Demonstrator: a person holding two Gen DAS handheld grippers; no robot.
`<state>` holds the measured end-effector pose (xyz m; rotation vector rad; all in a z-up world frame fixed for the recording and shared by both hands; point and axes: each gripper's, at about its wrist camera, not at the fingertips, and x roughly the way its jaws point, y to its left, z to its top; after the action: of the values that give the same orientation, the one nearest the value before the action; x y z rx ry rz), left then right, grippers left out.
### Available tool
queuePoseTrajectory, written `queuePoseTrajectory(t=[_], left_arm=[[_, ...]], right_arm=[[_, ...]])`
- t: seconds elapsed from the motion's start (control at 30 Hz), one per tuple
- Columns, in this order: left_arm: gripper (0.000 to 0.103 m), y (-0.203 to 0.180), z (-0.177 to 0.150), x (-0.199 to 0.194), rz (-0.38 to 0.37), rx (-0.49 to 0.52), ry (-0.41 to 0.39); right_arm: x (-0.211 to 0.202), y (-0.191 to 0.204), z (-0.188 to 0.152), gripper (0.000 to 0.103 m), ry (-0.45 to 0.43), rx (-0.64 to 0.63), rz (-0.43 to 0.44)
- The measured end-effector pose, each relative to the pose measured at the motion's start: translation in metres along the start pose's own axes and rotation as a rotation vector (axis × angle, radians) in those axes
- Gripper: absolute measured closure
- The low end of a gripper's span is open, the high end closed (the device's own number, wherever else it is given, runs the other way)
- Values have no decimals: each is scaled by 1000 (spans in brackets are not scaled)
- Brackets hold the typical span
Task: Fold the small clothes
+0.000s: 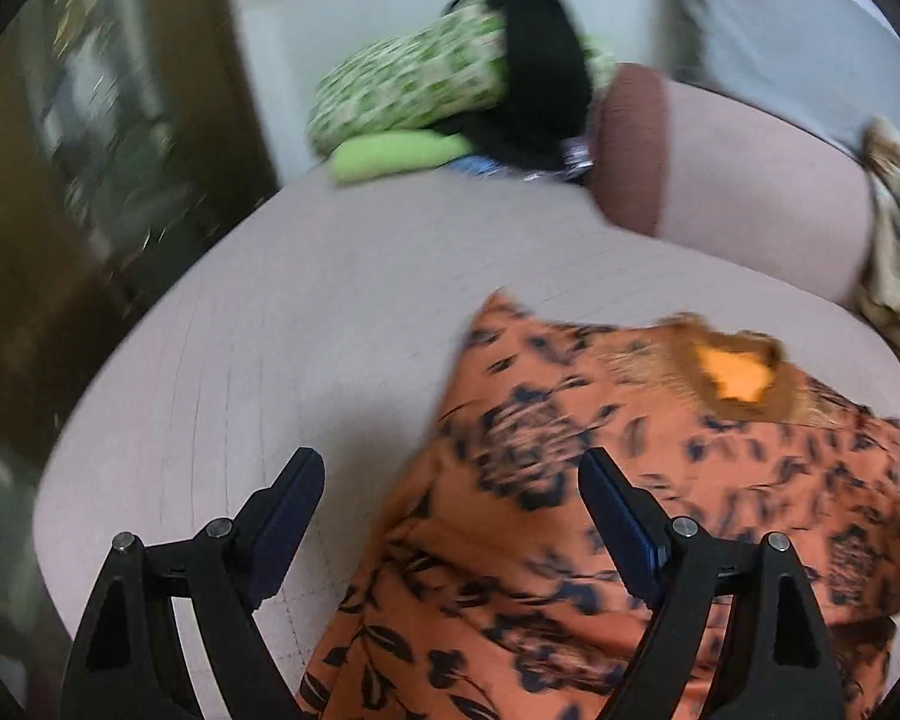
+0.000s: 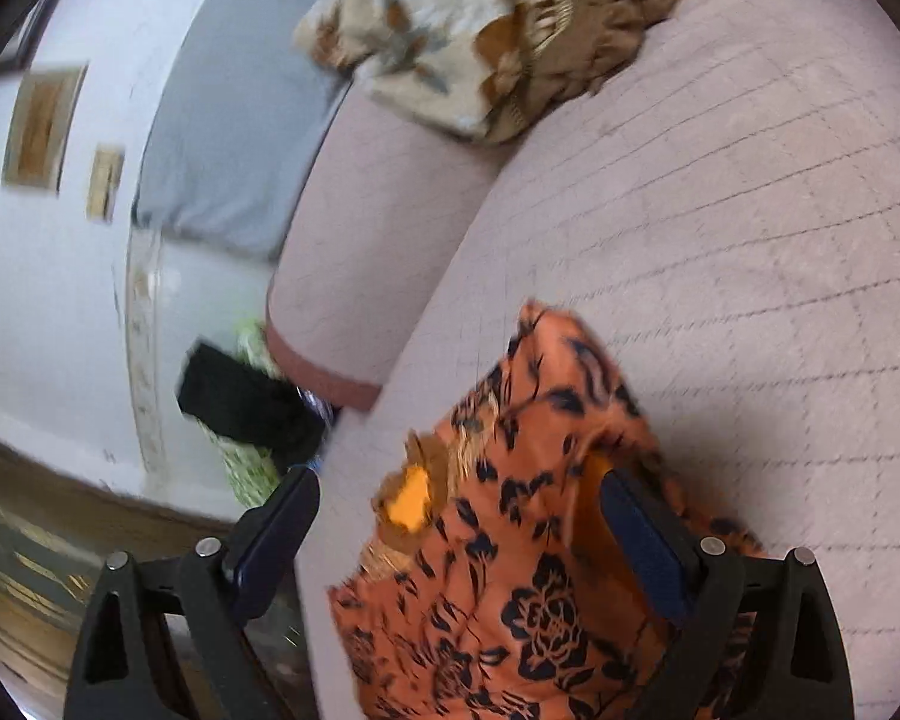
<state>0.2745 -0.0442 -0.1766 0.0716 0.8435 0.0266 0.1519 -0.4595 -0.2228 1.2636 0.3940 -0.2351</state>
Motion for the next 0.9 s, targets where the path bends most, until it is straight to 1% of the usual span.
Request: queuePoseTrajectory(t=[0.03, 0.07, 0.1, 0.13, 0.17, 0.2, 0.27, 0.3, 0.33, 0.37, 0.4, 0.47, 0.5, 0.53, 0.57, 0.6, 0.67, 0.7, 0.73, 0.8, 0.87, 0.9], left_arm=[[16, 1, -7, 7, 12, -11, -1], [16, 3, -10, 17, 28, -12, 22], [16, 4, -11, 28, 35, -5, 72], [17, 7, -9, 34, 25, -6, 100], [17, 12, -6, 36, 18, -14, 102], [17, 16, -2, 34, 34, -19, 77], [17, 21, 1, 31, 72, -10, 27], [17, 23, 2, 32, 91, -3, 8], [17, 24, 1, 35, 102, 1, 8], [17, 24, 2, 38, 98, -1, 15], [17, 27, 0, 42, 87, -5, 24], [19, 26, 0, 48, 102, 6, 31], [19, 25, -3, 56, 138, 35, 43], [19, 23, -6, 66, 171, 63, 72], [19, 23, -11, 76, 205, 88, 123], [19, 23, -16, 91, 222, 100, 188], [19, 32, -15, 88, 188, 37, 182], [19, 33, -12, 84, 173, 29, 179], [19, 34, -8, 76, 150, 21, 152], [19, 32, -2, 58, 129, 3, 72], [19, 25, 1, 47, 86, -1, 20], [19, 20, 2, 44, 58, 4, 1]], right_arm=[[-7, -1, 5, 7, -16, -6, 17], [-11, 1, 7, 8, -28, -22, 23], [-14, 3, 9, 12, -37, -41, 27], [-18, 7, 8, 14, -46, -80, 26], [-18, 12, 7, 18, -44, -109, 23], [-17, 16, 4, 28, -31, -133, 26], [-11, 21, -2, 39, 8, -152, 43], [-3, 25, -8, 42, 51, -170, 57], [3, 29, -13, 44, 78, -186, 56], [12, 32, -20, 49, 113, -211, 37], [19, 34, -26, 50, 136, -229, 6], [35, 32, -36, 50, 181, -262, -101], [49, 24, -39, 50, 216, -275, -220], [62, 13, -41, 50, 246, -274, -342], [72, 0, -41, 54, 272, -258, -405], [74, -6, -40, 62, 263, -241, -403], [70, 0, -38, 62, 243, -238, -383], [65, 6, -38, 60, 222, -253, -360], [62, 9, -38, 60, 205, -263, -340], [56, 17, -40, 60, 178, -292, -288], [52, 26, -42, 60, 159, -320, -231], [51, 30, -44, 60, 153, -334, -217]])
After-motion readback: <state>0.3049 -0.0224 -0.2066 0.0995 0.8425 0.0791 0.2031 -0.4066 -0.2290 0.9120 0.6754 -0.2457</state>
